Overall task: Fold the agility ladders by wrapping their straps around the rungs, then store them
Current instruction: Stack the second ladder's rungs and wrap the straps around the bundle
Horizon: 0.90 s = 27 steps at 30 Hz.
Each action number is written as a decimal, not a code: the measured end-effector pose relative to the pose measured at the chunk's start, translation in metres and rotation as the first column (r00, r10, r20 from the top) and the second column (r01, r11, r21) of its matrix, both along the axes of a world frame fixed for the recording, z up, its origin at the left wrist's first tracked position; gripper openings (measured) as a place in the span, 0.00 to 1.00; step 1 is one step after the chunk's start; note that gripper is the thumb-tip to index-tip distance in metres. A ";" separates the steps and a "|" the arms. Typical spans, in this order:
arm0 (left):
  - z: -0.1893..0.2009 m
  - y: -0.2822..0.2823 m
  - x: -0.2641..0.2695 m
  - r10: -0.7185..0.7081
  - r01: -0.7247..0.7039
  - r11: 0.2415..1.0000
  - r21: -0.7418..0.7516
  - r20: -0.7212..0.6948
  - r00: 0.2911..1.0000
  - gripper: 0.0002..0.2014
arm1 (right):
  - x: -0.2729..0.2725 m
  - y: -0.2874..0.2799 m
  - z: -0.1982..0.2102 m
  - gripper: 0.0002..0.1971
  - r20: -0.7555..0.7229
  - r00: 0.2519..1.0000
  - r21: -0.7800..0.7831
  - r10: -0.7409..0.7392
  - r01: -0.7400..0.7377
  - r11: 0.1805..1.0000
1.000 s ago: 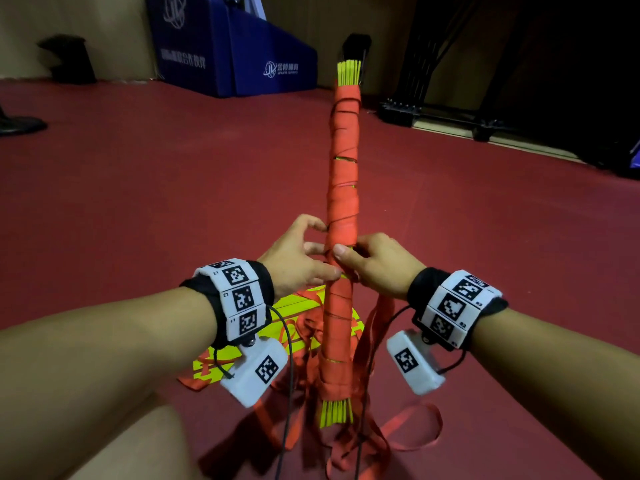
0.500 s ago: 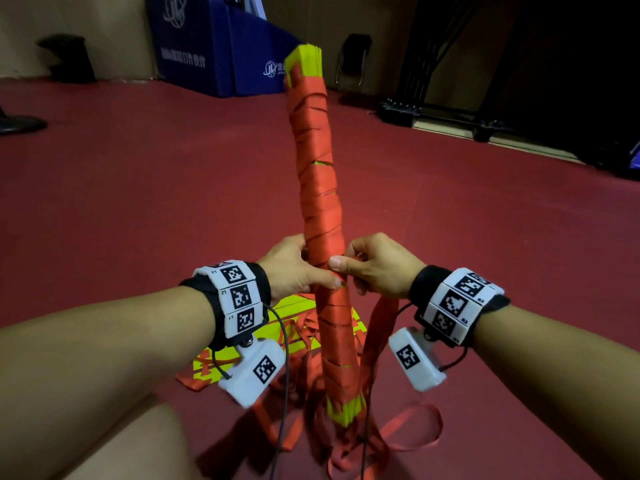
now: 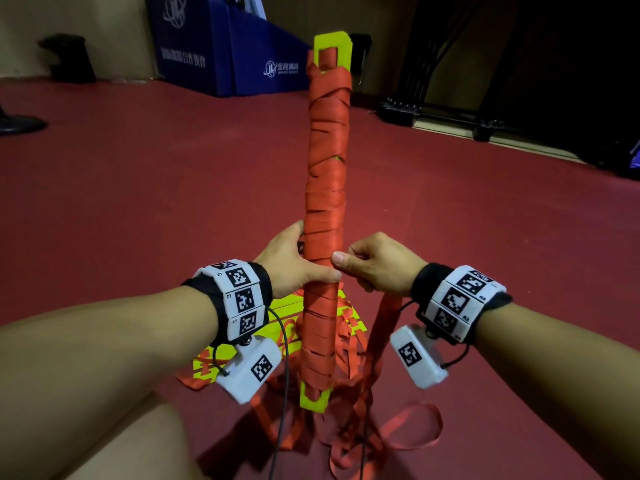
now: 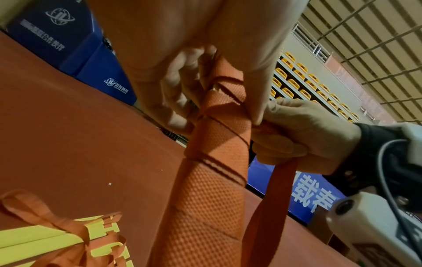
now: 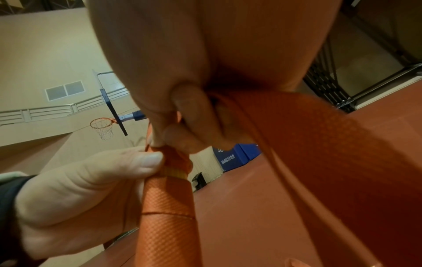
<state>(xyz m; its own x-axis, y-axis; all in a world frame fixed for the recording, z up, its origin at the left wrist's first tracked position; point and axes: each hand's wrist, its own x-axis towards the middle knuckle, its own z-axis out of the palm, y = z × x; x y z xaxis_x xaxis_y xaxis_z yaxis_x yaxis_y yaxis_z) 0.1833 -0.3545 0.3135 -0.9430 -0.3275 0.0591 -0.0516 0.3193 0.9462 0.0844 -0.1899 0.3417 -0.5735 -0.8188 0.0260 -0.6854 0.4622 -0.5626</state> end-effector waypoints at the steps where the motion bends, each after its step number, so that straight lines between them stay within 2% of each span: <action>1: 0.000 0.001 0.000 0.009 -0.009 1.000 0.001 0.000 1.000 0.34 | -0.001 0.000 0.000 0.25 -0.001 1.000 0.002 0.005 -0.005 1.000; 8: 0.001 -0.002 -0.002 0.082 -0.082 0.996 -0.036 -0.020 0.996 0.37 | -0.008 0.002 -0.002 0.15 0.070 0.997 -0.028 0.013 -0.011 1.000; 13: -0.001 -0.001 -0.004 0.085 -0.087 0.995 -0.055 -0.041 0.996 0.39 | -0.007 -0.001 0.001 0.17 -0.096 0.995 0.029 -0.029 0.032 0.999; 18: 0.000 0.000 -0.004 0.074 -0.076 0.996 -0.045 -0.035 0.997 0.39 | -0.001 -0.004 0.000 0.22 -0.033 0.998 0.037 -0.050 0.051 0.998; 23: 0.000 0.000 -0.004 0.089 -0.089 0.996 -0.024 -0.017 0.996 0.40 | 0.000 -0.004 0.001 0.19 -0.128 0.991 0.048 -0.048 0.055 0.997; 27: -0.001 -0.003 -0.004 0.084 -0.084 0.996 -0.030 -0.010 0.996 0.40 | 0.000 -0.002 0.002 0.19 -0.134 0.991 0.060 0.001 0.007 0.998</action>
<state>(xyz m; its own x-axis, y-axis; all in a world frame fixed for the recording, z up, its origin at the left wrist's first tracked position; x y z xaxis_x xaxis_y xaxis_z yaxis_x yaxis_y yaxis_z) 0.1792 -0.3571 0.3126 -0.9116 -0.4035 0.0780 -0.0716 0.3427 0.9367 0.0843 -0.1922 0.3432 -0.5705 -0.8196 0.0530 -0.7512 0.4946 -0.4370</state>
